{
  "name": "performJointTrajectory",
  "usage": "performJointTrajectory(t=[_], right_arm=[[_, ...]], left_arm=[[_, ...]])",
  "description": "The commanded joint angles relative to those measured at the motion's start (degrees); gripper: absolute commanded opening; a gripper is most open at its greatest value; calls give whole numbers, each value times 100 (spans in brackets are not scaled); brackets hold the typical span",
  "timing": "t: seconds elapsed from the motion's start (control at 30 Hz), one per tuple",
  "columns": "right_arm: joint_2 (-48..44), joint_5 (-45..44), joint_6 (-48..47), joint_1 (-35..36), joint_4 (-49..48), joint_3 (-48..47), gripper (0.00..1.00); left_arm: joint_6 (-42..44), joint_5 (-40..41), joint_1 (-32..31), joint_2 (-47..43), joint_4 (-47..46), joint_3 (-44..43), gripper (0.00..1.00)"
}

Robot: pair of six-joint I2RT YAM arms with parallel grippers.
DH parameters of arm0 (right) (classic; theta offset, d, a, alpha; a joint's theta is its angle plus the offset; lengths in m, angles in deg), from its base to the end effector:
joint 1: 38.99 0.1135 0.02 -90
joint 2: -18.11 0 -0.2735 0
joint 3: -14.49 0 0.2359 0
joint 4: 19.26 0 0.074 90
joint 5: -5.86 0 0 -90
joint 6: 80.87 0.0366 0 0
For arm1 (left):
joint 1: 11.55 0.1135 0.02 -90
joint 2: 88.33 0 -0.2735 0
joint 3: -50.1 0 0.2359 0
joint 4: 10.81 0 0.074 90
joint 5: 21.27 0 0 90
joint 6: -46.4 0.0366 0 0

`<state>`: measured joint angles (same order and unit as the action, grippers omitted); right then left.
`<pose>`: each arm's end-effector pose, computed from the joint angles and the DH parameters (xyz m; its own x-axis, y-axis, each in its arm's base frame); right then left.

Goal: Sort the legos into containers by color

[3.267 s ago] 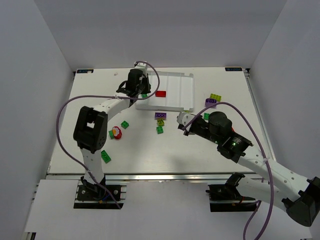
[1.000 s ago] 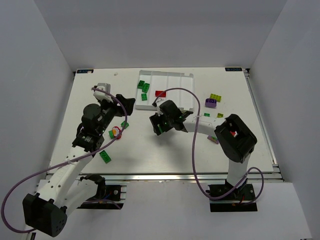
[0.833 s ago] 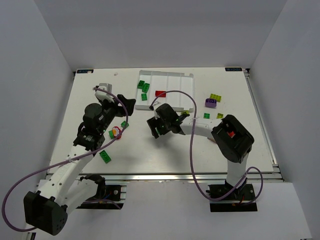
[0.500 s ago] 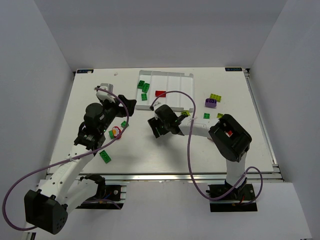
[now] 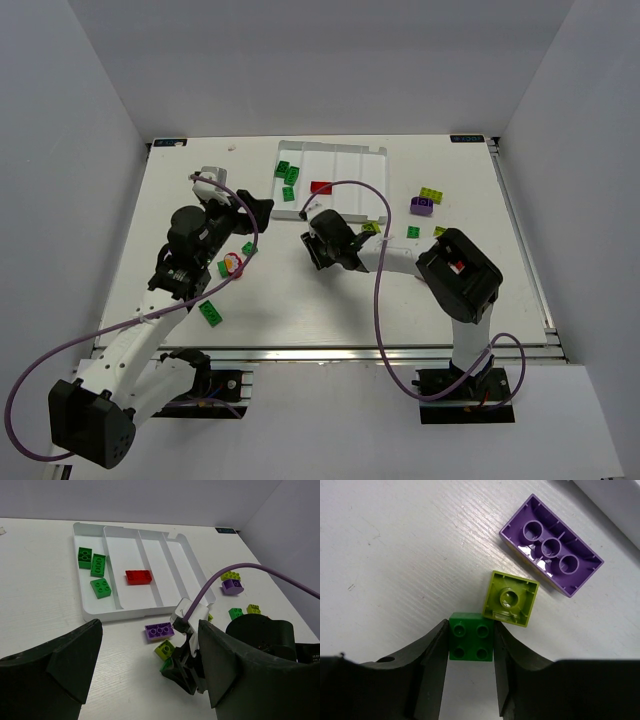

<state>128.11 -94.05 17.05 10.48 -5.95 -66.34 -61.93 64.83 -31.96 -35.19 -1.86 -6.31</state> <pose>0.2652 0.3005 0.1812 -0.5265 -0.4069 -0.7465 -0.5994 0.8003 -0.0135 0.1879 -0.0726 0.3348 -0.2174 -0.2539 -0.9425 0.3613 0.8761 -0.3193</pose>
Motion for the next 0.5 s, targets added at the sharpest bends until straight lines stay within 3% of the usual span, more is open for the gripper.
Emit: performJointTrajectory(t=[0.0, 0.17, 0.37, 0.47], right_arm=[[-153, -2, -256, -17, -243, 104, 19], [-382, 506, -554, -17, -165, 96, 0], [-760, 2043, -2188, -17, 1012, -475, 0], [-1163, 2327, -2760, -34, 751, -213, 0]], left_arm=[[-4, -84, 10, -146, -90, 45, 86], [-22, -67, 10, -243, -107, 62, 86], [-39, -93, 10, -392, -142, 63, 87], [-39, -111, 10, -497, -160, 71, 87]])
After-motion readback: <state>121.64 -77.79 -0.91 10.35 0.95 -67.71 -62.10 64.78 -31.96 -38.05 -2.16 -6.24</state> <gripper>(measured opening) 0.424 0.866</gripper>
